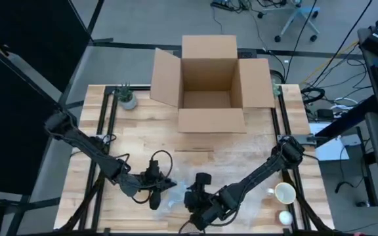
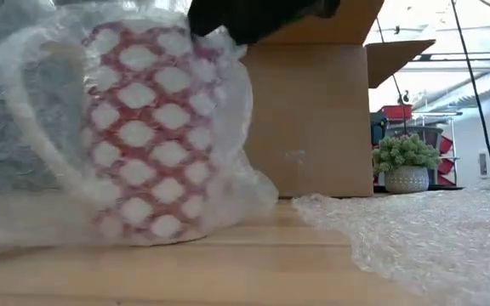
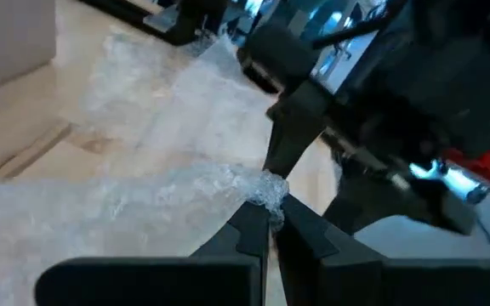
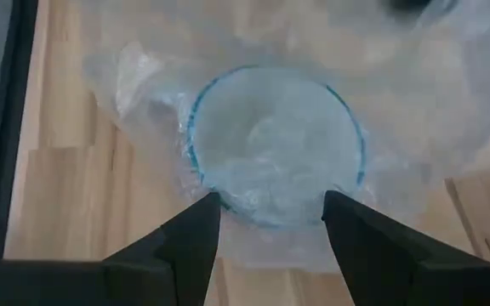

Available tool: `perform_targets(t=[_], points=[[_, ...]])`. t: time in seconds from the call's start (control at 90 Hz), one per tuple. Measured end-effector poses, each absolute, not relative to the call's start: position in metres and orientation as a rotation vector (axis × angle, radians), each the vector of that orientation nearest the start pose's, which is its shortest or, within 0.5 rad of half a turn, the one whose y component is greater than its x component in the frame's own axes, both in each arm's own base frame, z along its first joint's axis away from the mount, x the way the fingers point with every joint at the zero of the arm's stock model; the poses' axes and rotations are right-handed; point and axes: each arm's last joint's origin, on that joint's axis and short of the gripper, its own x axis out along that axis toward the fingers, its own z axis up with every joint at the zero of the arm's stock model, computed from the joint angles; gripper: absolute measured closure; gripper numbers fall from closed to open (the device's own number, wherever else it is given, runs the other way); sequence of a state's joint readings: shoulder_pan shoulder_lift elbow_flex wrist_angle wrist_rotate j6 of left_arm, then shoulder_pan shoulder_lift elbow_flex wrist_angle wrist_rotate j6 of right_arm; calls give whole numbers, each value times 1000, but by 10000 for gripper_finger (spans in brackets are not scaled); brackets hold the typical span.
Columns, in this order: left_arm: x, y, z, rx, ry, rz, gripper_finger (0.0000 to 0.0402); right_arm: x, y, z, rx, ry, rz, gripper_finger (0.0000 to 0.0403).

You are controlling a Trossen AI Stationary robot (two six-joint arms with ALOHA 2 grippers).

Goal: Wrap mug
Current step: Wrap the red patterned mug with the left transparent bubble wrap

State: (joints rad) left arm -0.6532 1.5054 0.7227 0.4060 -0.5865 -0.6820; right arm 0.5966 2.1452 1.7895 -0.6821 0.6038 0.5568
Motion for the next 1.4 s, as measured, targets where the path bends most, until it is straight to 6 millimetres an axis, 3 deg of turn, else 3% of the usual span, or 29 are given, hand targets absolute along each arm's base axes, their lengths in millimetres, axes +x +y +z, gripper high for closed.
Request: perform_targets(t=[0.189, 0.411, 0.522, 0.633, 0.756, 0.989, 1.4], points=[[264, -180, 172, -460, 391, -10, 400, 391, 245, 220, -86, 817, -228, 206], [269, -184, 160, -459, 397, -20, 400, 387, 243, 273, -156, 820, -200, 206], [269, -184, 159, -448, 392, -9, 400, 391, 235, 280, -142, 805, -231, 206], [269, -184, 160, -431, 383, -15, 400, 406, 222, 273, -104, 791, -280, 206], [269, -184, 160, -437, 380, -15, 400, 419, 210, 249, -112, 838, -321, 206], [268, -184, 162, -446, 378, -33, 400, 425, 214, 218, -99, 933, -302, 206], [256, -177, 191, -422, 384, -114, 400, 425, 219, 212, -125, 916, -322, 206]])
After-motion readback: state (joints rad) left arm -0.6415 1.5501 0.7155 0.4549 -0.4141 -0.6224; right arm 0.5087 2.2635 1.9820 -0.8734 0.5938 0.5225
